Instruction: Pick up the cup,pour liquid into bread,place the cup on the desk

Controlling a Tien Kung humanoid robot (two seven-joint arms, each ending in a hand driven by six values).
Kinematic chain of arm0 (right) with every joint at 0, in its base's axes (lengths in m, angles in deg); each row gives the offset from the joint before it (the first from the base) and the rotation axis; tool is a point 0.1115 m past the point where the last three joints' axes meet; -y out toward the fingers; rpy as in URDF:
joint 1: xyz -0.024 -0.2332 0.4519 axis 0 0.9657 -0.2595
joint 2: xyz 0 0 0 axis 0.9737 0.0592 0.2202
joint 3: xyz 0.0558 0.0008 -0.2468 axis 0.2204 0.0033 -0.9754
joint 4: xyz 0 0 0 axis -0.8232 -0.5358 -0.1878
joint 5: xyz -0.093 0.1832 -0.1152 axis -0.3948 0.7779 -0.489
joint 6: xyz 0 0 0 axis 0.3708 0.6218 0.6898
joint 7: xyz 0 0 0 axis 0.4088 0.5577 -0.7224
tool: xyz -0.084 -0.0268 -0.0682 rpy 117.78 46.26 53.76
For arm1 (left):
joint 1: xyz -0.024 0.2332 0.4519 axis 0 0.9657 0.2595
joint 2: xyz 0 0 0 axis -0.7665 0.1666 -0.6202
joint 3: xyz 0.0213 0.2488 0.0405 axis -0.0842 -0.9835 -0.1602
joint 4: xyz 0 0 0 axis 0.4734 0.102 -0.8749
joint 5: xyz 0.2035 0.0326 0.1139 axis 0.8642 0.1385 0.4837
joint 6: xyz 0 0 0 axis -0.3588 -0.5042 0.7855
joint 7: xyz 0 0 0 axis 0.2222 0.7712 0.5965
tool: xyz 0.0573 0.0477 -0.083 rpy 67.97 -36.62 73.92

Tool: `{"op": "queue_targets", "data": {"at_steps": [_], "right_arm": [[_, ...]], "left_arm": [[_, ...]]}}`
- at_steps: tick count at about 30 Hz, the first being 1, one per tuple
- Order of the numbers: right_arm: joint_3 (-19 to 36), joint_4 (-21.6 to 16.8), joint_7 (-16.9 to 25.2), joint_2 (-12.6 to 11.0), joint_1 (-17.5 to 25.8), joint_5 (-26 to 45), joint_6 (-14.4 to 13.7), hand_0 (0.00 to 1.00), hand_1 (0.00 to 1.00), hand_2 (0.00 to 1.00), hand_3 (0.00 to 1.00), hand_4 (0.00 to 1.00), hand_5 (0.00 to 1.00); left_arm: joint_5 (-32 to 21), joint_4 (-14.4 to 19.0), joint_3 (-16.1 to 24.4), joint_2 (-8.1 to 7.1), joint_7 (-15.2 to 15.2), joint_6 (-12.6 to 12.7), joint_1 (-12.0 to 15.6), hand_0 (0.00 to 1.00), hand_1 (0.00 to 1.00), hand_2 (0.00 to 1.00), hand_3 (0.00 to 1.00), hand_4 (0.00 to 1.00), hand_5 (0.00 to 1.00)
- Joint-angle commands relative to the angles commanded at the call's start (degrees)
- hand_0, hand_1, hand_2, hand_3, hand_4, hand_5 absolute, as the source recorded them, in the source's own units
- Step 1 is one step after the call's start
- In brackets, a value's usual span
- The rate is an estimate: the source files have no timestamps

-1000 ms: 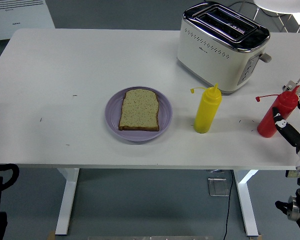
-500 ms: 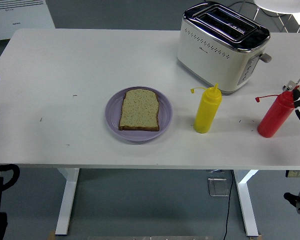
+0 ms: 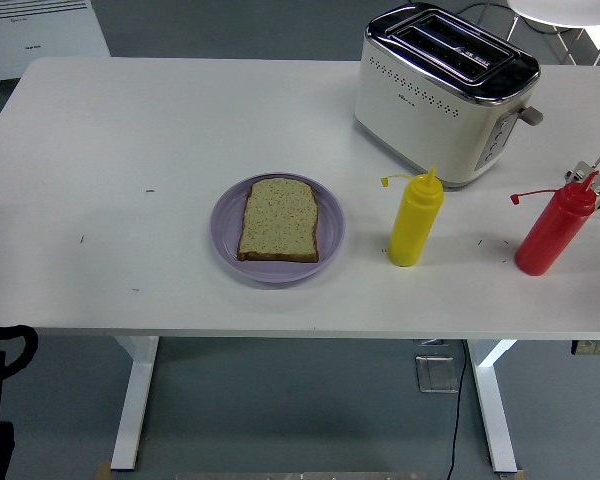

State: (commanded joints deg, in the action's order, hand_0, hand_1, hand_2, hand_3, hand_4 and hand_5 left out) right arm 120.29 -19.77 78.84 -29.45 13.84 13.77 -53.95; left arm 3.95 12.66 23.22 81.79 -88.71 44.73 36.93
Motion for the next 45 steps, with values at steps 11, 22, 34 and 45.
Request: {"op": "queue_targets", "data": {"at_steps": [11,22,34,45], "right_arm": [[3.3,5.9,-3.6,0.9,0.0,12.4,9.0,0.802,0.699,0.733,0.759,0.624,0.527],[4.0,8.3,-4.4,1.6,-0.2,12.9,10.5,0.792,0.690,0.723,0.742,0.609,0.549],[4.3,8.2,-4.1,1.6,-0.3,12.9,10.8,0.789,0.687,0.719,0.737,0.599,0.548],[4.3,8.0,-3.9,1.7,-0.2,12.7,11.4,0.786,0.686,0.717,0.735,0.597,0.554]], "left_arm": [[0.0,0.0,0.0,0.04,0.0,0.0,-0.1,0.798,0.748,0.743,0.730,0.450,0.998],[0.0,0.0,0.0,0.07,0.0,0.0,-0.1,0.798,0.748,0.743,0.729,0.449,0.998],[0.0,0.0,0.0,0.03,0.0,0.0,-0.1,0.797,0.748,0.743,0.729,0.449,0.998],[0.0,0.0,-0.2,0.01,0.0,0.0,0.0,0.796,0.748,0.743,0.729,0.449,0.998]]}}
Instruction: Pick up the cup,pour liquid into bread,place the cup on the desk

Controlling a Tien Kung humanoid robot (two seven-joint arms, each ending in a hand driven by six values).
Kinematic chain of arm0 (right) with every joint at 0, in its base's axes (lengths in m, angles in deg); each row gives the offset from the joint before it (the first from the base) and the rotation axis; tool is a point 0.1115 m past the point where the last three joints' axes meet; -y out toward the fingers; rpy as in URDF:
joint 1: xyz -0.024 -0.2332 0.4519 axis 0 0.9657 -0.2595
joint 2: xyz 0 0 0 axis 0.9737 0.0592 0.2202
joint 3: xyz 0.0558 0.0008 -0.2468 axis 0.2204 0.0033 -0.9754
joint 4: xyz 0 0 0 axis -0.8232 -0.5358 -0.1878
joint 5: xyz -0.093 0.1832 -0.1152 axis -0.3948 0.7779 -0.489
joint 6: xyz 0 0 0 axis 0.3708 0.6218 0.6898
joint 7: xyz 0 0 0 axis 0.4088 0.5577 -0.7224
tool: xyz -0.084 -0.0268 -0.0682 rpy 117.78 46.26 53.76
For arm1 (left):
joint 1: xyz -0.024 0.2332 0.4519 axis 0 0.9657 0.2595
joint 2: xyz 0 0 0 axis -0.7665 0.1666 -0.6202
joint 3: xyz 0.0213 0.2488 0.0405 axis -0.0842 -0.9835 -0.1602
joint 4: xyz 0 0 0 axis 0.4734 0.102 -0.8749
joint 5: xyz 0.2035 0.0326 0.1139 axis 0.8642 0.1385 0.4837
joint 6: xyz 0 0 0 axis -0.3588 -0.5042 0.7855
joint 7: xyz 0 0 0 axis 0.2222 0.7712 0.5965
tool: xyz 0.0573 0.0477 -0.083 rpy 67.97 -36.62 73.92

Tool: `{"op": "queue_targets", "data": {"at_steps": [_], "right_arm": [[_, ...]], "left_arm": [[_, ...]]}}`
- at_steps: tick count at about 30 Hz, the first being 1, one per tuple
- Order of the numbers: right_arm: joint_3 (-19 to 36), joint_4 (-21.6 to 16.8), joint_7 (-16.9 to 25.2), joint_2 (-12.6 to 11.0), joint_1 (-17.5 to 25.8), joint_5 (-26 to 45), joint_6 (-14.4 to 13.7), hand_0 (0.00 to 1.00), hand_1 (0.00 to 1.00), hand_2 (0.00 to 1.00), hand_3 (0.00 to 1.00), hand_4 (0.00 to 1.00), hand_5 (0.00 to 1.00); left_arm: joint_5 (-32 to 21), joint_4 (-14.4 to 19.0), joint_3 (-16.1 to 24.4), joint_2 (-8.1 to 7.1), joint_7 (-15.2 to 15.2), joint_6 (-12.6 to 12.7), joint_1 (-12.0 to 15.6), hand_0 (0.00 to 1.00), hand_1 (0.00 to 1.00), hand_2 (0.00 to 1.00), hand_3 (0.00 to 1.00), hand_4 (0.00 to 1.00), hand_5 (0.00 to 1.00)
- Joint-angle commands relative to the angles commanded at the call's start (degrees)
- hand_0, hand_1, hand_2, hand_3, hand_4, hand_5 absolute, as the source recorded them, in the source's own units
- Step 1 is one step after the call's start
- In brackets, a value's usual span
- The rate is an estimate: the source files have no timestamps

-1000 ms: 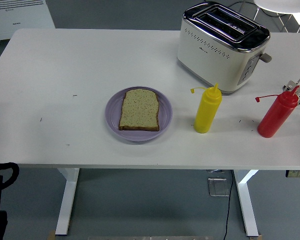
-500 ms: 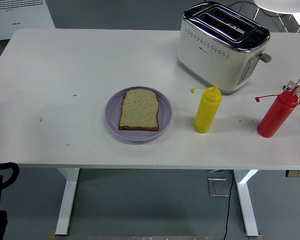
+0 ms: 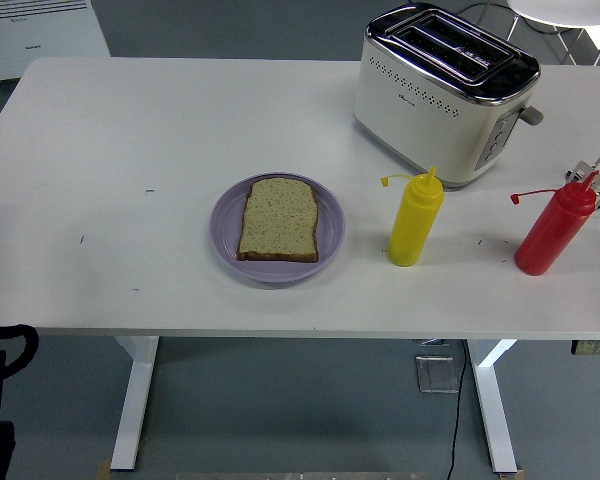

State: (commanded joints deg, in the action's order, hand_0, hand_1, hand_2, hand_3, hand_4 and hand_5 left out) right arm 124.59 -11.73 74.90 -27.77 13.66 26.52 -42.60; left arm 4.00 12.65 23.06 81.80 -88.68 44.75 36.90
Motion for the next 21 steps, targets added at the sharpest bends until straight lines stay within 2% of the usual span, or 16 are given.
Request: {"op": "queue_targets", "data": {"at_steps": [21], "right_arm": [[0.2,-0.5,0.2,0.0,0.2,0.0,1.5,0.781,0.683,0.715,0.732,0.593,0.556]], "left_arm": [[0.0,0.0,-0.3,-0.07,0.0,0.0,0.3,0.795,0.748,0.744,0.731,0.448,0.998]]}}
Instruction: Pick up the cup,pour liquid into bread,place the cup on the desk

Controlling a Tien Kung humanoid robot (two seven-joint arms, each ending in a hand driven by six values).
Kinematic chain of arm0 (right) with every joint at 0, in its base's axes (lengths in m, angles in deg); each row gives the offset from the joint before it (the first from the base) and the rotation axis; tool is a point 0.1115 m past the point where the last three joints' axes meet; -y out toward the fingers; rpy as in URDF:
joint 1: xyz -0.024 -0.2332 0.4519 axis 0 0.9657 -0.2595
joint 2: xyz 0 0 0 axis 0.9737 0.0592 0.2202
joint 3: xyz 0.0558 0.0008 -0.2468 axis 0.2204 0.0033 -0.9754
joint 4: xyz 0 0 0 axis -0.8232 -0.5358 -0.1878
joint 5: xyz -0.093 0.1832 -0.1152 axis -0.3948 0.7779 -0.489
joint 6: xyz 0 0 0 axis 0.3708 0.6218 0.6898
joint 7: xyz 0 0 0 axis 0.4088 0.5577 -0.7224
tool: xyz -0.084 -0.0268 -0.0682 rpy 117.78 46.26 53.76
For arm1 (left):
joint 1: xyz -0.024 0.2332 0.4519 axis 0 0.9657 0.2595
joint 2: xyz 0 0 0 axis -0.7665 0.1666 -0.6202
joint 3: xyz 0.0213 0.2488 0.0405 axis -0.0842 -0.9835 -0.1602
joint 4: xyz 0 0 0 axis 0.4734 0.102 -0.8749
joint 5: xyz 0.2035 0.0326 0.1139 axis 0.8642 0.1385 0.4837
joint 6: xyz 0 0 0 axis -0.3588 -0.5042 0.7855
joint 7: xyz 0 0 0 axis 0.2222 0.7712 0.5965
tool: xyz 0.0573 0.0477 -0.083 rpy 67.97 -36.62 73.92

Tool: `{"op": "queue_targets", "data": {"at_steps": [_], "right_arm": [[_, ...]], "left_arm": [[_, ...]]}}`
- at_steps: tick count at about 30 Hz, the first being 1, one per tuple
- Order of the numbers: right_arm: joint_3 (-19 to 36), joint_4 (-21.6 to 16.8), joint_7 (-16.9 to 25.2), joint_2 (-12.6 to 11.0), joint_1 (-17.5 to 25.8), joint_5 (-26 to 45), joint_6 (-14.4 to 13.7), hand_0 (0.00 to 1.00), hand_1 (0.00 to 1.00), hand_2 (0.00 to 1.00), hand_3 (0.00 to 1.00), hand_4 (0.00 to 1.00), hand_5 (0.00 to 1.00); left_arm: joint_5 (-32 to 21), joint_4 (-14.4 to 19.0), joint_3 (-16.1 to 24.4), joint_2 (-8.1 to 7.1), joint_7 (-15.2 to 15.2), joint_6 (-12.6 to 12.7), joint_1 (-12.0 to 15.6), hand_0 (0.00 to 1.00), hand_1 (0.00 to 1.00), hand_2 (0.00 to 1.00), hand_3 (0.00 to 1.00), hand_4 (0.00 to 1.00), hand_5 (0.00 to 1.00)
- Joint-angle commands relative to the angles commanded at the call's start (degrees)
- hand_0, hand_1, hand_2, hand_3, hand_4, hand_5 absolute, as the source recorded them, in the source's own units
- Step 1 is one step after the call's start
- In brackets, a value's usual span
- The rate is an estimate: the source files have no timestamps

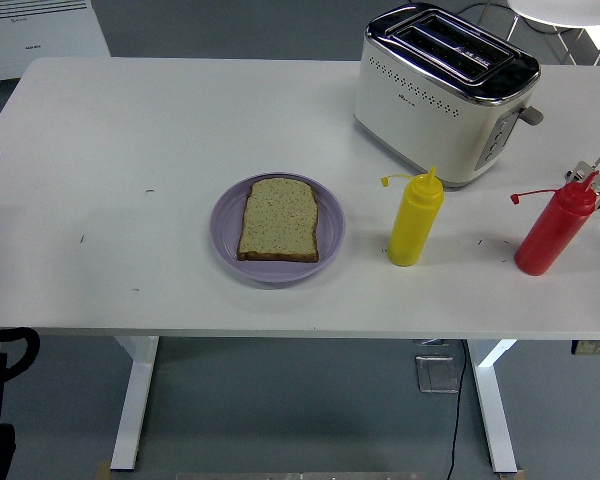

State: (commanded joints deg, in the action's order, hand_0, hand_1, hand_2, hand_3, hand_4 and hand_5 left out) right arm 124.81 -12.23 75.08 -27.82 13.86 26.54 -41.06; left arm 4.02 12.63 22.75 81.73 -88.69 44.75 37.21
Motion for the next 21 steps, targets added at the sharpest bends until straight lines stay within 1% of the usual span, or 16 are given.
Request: {"op": "queue_targets", "data": {"at_steps": [21], "right_arm": [[0.2,0.1,0.0,0.1,-0.4,0.1,0.0,0.780,0.679,0.713,0.729,0.591,0.558]], "left_arm": [[0.0,0.0,0.4,0.05,0.0,0.0,-0.4,0.795,0.747,0.744,0.732,0.449,0.998]]}}
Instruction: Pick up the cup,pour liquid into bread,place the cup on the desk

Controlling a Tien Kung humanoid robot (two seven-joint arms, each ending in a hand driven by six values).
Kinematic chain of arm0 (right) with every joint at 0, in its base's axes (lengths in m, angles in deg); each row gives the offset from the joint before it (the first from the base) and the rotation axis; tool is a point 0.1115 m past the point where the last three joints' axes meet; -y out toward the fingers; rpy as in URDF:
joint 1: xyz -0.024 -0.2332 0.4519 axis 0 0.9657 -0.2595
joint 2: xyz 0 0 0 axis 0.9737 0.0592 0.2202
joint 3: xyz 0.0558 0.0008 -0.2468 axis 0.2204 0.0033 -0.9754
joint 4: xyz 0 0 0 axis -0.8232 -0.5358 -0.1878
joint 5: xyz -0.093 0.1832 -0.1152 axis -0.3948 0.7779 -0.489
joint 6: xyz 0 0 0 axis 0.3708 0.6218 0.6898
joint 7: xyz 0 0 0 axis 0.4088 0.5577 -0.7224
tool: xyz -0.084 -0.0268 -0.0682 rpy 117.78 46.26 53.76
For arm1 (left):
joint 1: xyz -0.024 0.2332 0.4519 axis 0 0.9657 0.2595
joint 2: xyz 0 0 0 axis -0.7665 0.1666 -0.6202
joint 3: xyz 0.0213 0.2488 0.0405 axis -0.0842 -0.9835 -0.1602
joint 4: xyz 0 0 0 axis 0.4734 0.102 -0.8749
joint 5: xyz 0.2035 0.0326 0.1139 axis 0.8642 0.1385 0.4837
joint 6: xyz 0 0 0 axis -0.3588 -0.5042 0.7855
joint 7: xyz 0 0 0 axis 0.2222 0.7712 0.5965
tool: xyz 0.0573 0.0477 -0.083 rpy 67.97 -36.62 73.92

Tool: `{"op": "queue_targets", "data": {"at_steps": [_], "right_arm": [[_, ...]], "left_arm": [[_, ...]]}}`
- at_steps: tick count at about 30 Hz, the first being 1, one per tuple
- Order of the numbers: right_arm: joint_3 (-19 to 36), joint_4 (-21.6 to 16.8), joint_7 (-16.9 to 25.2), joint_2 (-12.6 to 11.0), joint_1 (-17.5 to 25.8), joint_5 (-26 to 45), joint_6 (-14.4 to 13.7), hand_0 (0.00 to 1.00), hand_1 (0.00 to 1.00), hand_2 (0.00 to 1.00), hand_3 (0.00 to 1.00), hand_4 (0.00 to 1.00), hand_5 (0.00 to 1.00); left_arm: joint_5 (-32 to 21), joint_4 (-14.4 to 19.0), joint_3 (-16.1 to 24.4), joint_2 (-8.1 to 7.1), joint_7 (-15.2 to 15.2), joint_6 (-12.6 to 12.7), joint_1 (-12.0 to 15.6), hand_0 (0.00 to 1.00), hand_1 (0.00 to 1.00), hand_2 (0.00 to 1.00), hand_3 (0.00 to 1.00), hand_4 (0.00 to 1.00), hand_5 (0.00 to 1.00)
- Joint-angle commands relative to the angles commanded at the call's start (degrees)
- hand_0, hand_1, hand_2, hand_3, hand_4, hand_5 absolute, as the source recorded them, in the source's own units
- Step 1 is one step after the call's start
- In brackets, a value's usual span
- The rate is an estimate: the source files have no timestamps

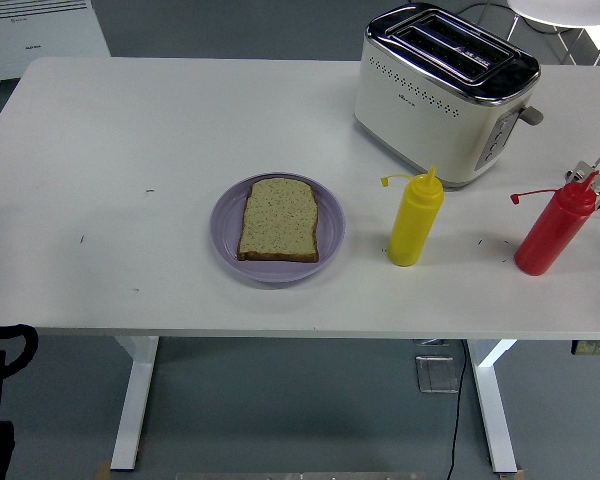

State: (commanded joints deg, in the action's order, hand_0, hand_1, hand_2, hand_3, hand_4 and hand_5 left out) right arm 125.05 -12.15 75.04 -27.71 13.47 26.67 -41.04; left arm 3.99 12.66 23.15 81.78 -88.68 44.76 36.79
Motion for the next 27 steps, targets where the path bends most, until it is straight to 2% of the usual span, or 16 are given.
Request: {"op": "queue_targets", "data": {"at_steps": [27], "right_arm": [[0.6,0.0,-0.1,0.1,0.2,0.2,-0.1,0.776,0.677,0.709,0.726,0.587,0.560]], "left_arm": [[0.0,0.0,0.0,0.05,0.0,0.0,0.0,0.797,0.747,0.744,0.731,0.449,0.998]]}}
